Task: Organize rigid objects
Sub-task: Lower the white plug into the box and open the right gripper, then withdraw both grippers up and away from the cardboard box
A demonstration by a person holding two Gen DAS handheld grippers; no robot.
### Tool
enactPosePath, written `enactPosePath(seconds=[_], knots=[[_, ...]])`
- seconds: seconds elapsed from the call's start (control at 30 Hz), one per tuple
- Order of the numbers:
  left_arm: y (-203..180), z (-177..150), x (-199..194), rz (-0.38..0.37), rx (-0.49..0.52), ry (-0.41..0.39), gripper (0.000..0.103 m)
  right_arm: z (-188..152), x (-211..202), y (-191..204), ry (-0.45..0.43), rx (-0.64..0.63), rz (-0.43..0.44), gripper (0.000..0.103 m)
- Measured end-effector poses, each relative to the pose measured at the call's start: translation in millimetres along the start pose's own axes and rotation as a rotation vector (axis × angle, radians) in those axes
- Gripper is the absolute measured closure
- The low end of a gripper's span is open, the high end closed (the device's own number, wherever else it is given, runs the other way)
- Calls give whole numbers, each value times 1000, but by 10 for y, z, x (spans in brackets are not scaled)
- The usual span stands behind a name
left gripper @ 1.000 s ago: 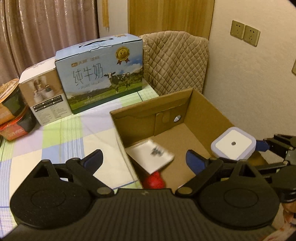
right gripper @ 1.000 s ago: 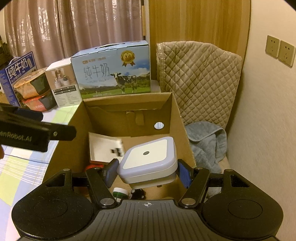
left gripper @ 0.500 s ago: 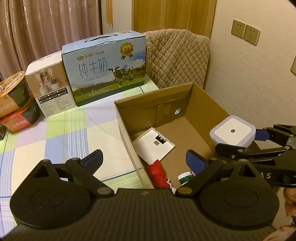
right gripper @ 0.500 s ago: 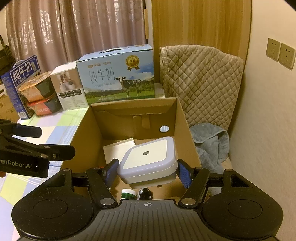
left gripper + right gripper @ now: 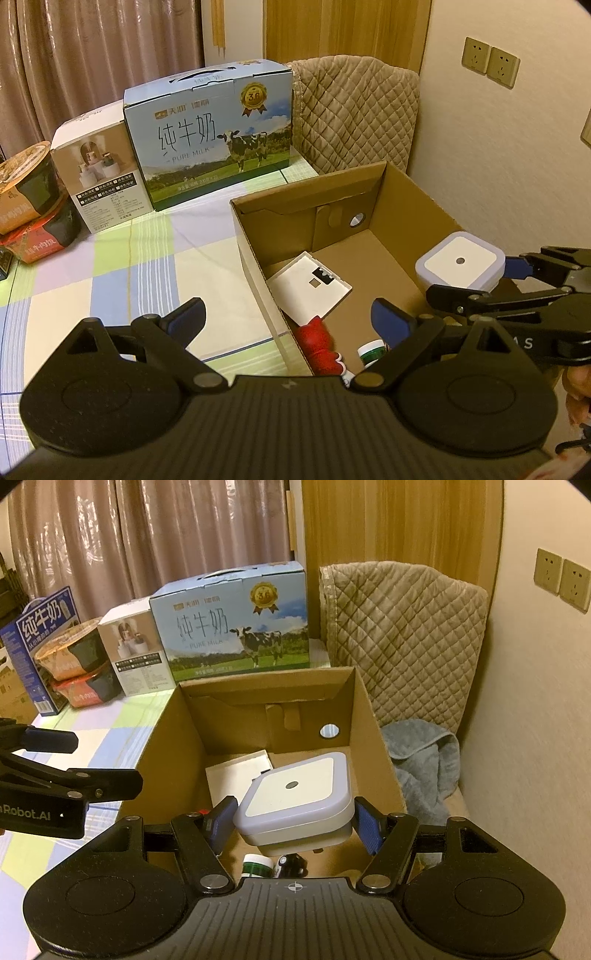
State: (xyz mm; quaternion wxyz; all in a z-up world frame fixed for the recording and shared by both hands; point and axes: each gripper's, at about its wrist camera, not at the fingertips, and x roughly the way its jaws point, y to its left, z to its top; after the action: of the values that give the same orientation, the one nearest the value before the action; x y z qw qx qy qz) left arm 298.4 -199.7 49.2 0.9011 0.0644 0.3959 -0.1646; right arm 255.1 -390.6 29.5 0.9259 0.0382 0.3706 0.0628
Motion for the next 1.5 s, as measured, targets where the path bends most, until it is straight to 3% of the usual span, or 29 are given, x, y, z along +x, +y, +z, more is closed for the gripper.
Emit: enactPosePath(seconds=[0.57,0.9,1.37,1.5], knots=[[104,-49,58,0,-7,5,9,32,242,-24,44,31,7,39],[205,-98,9,9,-22,-2,9,120,284,-5,23,43,21,39],[90,-467,-426,10,-76,-9,4,-121,-256,-2,15,77,15,36],[36,-650,-621,23,-115,-17,1,-285,-520,12,16,102,21,25]])
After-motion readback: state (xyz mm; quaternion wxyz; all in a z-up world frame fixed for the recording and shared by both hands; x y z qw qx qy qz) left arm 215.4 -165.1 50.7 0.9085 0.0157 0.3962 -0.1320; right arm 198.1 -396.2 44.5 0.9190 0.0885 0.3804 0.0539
